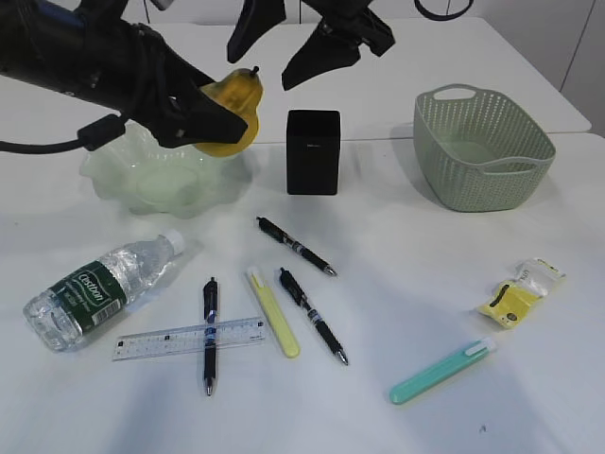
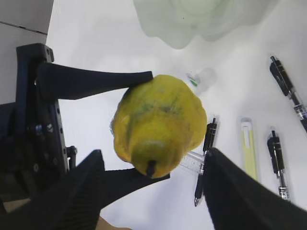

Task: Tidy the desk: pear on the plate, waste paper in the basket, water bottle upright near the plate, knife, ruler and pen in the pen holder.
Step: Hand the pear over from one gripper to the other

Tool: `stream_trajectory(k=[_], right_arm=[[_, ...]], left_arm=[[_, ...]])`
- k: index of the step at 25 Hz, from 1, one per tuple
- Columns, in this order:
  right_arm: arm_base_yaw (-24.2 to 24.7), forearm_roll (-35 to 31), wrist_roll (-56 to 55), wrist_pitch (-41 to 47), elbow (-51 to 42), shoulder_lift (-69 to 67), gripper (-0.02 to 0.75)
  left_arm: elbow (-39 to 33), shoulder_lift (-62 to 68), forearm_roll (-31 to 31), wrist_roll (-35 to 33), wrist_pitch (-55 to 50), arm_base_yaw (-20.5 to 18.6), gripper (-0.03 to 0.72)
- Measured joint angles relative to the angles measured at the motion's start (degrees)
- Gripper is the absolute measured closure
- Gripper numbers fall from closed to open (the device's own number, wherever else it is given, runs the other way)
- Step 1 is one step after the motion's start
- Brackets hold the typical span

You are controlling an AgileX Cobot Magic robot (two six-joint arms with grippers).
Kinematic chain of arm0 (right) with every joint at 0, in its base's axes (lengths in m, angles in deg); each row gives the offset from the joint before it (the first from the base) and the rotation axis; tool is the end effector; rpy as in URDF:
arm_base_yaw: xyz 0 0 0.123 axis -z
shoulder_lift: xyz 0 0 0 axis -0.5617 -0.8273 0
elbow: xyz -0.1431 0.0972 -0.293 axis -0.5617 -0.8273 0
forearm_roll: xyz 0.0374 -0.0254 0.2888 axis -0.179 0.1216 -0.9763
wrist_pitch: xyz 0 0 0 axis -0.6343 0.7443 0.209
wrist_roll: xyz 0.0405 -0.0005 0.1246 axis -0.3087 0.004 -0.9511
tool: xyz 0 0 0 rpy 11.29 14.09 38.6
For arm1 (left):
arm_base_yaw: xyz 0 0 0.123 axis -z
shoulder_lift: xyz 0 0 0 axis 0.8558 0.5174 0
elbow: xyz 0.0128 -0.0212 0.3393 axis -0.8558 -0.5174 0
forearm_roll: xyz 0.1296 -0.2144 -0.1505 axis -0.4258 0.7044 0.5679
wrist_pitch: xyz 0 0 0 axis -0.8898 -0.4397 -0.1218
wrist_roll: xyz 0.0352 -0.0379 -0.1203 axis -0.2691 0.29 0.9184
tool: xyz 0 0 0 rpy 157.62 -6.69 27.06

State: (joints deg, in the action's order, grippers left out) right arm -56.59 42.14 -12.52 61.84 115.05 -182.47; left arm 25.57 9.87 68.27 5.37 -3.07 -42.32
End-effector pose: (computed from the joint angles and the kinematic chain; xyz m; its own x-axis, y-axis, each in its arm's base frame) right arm 0.4620 0.2636 0.3814 -0.9349 -0.0817 -0.3454 -0.2830 0.7590 0.5863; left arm 0.4147 -0.1923 0.3050 -0.2168 0.5080 -0.8336 0.8390 0.5336 0.1069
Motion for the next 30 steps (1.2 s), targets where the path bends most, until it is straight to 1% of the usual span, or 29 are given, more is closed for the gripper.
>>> stream_trajectory(k=[9, 12, 14, 18, 21, 24, 26, 30], right_arm=[[1.2, 1.2, 0.0, -0.1, 1.7, 0.1, 0.236], [1.3, 3.8, 0.2, -0.1, 2.6, 0.2, 0.236], [1.3, 6.1, 0.2, -0.1, 2.6, 0.3, 0.236], [1.3, 13.7, 0.2, -0.1, 2.6, 0.3, 0.236], [1.3, 18.4, 0.3, -0.1, 2.6, 0.3, 0.236], [1.4, 20.3, 0.4, -0.1, 2.6, 0.3, 0.236], [1.4, 20.7, 0.4, -0.1, 2.6, 0.3, 0.236], [1.4, 21.3, 0.4, -0.1, 2.6, 0.3, 0.236]], left_arm=[[0.0, 0.0, 0.0, 0.0, 0.5, -4.0, 0.162], [-0.1, 0.0, 0.0, 0.0, 2.4, -5.0, 0.162], [-0.1, 0.0, 0.4, 0.0, 4.5, -5.0, 0.162], [-0.1, 0.0, 5.1, 0.0, 9.2, -5.1, 0.162], [-0.1, 0.0, 11.8, 0.0, 13.1, -5.2, 0.162], [-0.1, 0.0, 16.6, 0.0, 16.5, -5.2, 0.162], [-0.1, 0.0, 18.5, 0.0, 19.0, -5.2, 0.162], [-0.1, 0.1, 19.8, 0.0, 22.0, -5.2, 0.162]])
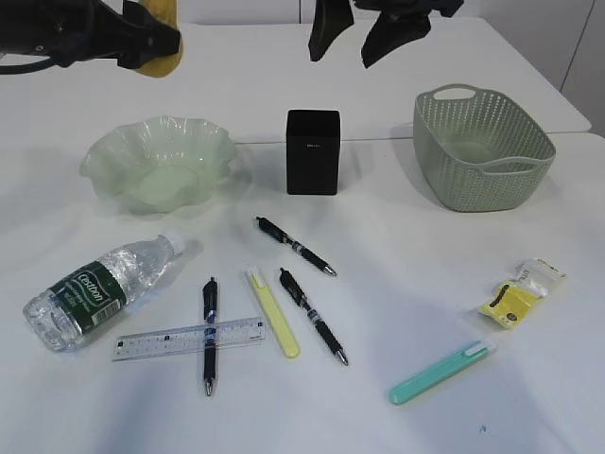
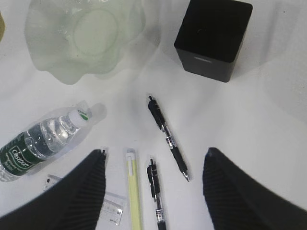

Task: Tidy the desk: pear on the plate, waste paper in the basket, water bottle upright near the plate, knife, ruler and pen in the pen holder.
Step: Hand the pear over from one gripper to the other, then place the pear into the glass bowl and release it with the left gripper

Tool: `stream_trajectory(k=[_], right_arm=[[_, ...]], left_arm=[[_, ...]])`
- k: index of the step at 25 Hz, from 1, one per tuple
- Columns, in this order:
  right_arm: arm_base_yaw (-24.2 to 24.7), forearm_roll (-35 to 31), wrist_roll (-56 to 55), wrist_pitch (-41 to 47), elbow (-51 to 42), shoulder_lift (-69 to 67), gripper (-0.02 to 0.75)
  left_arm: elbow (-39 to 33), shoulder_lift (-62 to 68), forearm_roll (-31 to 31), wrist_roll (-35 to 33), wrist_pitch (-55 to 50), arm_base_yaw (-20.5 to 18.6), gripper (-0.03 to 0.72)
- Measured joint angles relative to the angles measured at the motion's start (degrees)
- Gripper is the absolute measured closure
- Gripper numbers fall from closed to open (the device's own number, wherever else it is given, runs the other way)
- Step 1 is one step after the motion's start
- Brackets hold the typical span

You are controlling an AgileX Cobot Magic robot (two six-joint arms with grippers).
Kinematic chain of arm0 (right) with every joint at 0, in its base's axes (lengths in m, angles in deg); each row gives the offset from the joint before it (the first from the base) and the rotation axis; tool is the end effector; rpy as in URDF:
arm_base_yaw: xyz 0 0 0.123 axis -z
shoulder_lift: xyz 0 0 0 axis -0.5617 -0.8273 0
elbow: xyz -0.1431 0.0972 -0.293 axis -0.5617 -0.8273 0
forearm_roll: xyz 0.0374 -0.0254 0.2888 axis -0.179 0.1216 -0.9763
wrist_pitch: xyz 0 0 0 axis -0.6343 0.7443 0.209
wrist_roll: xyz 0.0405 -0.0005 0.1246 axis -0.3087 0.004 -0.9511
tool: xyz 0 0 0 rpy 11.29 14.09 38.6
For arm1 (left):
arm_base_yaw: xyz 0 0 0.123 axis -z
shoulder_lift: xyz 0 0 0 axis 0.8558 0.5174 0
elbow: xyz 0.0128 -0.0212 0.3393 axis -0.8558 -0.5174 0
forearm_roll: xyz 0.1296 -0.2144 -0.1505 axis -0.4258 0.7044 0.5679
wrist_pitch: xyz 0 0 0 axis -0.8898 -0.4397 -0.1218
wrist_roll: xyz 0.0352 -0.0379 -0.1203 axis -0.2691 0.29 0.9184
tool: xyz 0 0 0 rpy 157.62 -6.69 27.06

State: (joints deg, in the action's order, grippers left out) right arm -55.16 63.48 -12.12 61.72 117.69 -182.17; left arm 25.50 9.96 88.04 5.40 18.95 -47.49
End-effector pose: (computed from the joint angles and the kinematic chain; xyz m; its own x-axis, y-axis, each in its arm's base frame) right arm 0.4871 0.2134 0.3831 -0.8665 -0.1303 -0.4818 -0.2827 0.9237 0.2586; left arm 0.4675 -0.1255 0.3281 -0.3281 0.1447 -0.9335 0.4335 0.9011 -0.0127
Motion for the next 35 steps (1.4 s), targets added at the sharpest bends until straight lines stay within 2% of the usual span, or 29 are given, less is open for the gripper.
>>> stream_trajectory(k=[12, 22, 35], right_arm=[[0.0, 0.8, 0.0, 0.0, 0.0, 0.0, 0.236], [0.0, 0.8, 0.0, 0.0, 0.0, 0.0, 0.236], [0.0, 0.8, 0.0, 0.0, 0.0, 0.0, 0.236]], left_arm=[[-0.1, 1.6, 5.0, 0.0, 14.7, -0.1, 0.162], [0.8, 6.2, 8.3, 0.0, 16.2, -0.1, 0.164], [1.8, 7.5, 8.4, 0.0, 20.3, -0.1, 0.165]])
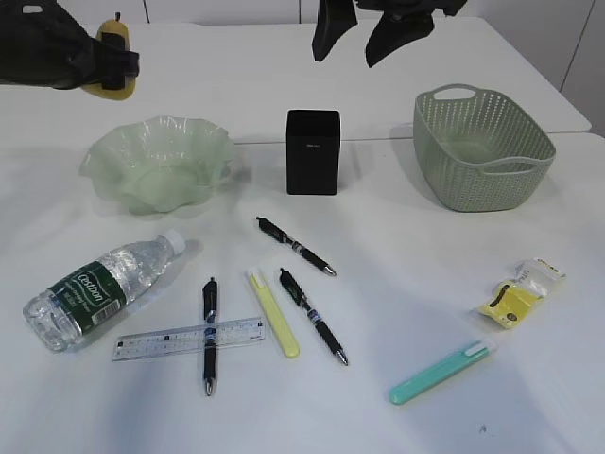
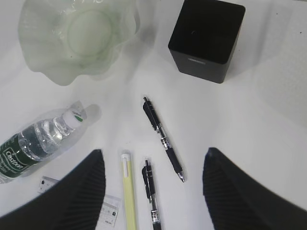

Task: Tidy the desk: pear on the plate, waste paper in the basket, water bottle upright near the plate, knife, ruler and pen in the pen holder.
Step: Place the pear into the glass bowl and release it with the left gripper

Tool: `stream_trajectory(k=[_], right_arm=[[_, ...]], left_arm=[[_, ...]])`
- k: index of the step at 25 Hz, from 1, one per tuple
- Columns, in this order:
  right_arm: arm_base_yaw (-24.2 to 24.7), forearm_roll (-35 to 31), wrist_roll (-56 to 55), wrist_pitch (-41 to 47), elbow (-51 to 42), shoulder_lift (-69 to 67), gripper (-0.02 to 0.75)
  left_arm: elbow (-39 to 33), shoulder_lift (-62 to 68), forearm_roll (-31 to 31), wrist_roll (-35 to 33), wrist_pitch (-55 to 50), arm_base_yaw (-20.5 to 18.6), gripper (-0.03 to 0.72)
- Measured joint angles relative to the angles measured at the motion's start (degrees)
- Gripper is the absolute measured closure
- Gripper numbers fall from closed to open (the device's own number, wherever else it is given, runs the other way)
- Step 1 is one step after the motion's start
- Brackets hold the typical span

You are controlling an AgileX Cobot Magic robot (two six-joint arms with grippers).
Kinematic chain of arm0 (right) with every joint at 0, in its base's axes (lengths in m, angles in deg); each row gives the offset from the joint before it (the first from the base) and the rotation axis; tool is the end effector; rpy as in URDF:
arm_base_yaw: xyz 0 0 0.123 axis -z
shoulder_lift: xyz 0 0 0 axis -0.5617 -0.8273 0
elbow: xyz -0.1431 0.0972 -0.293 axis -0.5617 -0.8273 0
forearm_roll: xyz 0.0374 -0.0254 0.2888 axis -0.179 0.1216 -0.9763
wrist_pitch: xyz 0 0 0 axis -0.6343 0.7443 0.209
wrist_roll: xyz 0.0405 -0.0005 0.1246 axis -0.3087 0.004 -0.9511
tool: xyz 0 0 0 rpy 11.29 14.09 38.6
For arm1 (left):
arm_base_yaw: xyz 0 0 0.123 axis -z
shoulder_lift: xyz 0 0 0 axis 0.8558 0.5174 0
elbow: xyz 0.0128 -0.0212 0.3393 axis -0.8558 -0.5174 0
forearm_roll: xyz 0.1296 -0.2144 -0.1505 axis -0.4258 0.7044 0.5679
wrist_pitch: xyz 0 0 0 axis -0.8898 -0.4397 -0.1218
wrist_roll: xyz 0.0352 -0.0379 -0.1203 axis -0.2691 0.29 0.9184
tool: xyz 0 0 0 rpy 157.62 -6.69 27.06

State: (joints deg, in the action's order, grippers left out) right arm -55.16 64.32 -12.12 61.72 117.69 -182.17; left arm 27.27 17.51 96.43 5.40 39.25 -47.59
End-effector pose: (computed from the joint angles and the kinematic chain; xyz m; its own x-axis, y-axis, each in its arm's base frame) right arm 0.4878 0.2118 0.3828 -0.8645 -0.1339 -0.4845 -0.2809 0.9280 0.2448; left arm 0.5093 -0.0865 0.2791 -0.4142 0.0096 -0.9101 0.0644 0.9977 -0.0188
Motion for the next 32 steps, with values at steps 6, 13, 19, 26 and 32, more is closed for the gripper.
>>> stream_trajectory(k=[6, 13, 19, 26, 32], right_arm=[[0.0, 0.0, 0.0, 0.0, 0.0, 0.0, 0.236], [0.0, 0.2, 0.0, 0.0, 0.0, 0.0, 0.236], [0.0, 2.1, 0.0, 0.0, 0.0, 0.0, 0.236], [0.0, 3.4, 0.0, 0.0, 0.0, 0.0, 0.236], [0.0, 3.6, 0.0, 0.1, 0.0, 0.0, 0.236]], left_arm=[[1.9, 4.2, 0.1, 0.0, 0.6, 0.0, 0.165], [4.2, 8.4, 0.4, 0.0, 0.8, 0.0, 0.165], [6.5, 12.6, 0.5, 0.0, 0.5, 0.0, 0.165], [8.6, 16.4, 0.5, 0.0, 0.3, 0.0, 0.165], [10.9, 18.1, 0.8, 0.2, 0.4, 0.0, 0.165]])
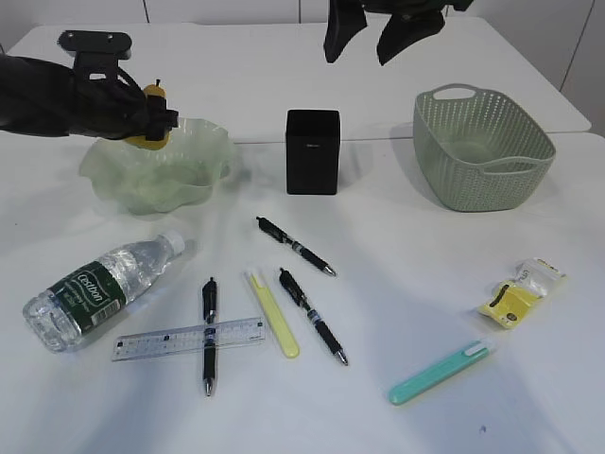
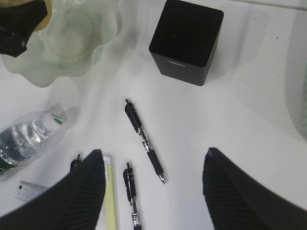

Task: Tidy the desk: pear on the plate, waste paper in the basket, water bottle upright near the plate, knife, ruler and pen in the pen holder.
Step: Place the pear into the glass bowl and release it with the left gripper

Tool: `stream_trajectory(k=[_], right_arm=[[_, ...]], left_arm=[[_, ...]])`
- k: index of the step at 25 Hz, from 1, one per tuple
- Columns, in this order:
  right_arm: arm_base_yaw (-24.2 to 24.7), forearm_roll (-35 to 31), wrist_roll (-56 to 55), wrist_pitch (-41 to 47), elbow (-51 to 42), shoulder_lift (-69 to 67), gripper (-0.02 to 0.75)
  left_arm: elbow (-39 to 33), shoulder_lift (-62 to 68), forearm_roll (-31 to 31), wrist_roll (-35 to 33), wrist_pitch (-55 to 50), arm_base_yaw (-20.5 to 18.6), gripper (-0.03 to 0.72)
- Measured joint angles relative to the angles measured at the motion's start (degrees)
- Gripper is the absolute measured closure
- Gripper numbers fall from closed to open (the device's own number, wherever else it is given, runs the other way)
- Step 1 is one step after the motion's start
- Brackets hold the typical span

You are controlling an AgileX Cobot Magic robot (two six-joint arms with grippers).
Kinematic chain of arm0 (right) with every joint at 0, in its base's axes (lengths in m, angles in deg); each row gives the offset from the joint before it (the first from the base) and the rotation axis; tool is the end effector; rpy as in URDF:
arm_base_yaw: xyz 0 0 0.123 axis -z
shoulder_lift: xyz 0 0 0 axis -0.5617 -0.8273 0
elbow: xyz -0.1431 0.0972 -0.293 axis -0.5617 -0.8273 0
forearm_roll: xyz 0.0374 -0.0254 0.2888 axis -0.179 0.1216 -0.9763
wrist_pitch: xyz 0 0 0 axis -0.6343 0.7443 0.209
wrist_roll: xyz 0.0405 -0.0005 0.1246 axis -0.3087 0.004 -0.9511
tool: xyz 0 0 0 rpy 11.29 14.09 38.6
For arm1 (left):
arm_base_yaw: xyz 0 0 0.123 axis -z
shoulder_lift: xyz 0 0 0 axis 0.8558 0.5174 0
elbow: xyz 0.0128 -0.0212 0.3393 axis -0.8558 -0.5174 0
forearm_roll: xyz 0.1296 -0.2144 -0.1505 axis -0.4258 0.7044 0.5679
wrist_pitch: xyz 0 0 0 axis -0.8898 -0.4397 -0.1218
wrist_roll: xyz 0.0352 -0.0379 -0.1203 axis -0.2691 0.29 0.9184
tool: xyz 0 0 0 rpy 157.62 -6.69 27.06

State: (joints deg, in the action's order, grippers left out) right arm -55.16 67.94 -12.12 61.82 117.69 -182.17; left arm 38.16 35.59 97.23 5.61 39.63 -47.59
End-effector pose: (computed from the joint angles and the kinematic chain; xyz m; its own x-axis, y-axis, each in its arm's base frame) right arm 0.4907 0.2045 0.3815 -0.8565 -0.1503 -0.4938 -0.2722 0.9443 0.1847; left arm 0.5768 -0.0991 0.1767 -0.5245 0.0137 -0.8513 0.0482 0.9987 -0.0136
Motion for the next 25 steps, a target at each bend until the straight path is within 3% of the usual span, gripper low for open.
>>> stream_trajectory(k=[25], right_arm=[[0.0, 1.3, 0.0, 0.1, 0.0, 0.1, 0.236]], left_arm=[[1.9, 5.6, 0.1, 0.5, 0.0, 0.0, 0.183]])
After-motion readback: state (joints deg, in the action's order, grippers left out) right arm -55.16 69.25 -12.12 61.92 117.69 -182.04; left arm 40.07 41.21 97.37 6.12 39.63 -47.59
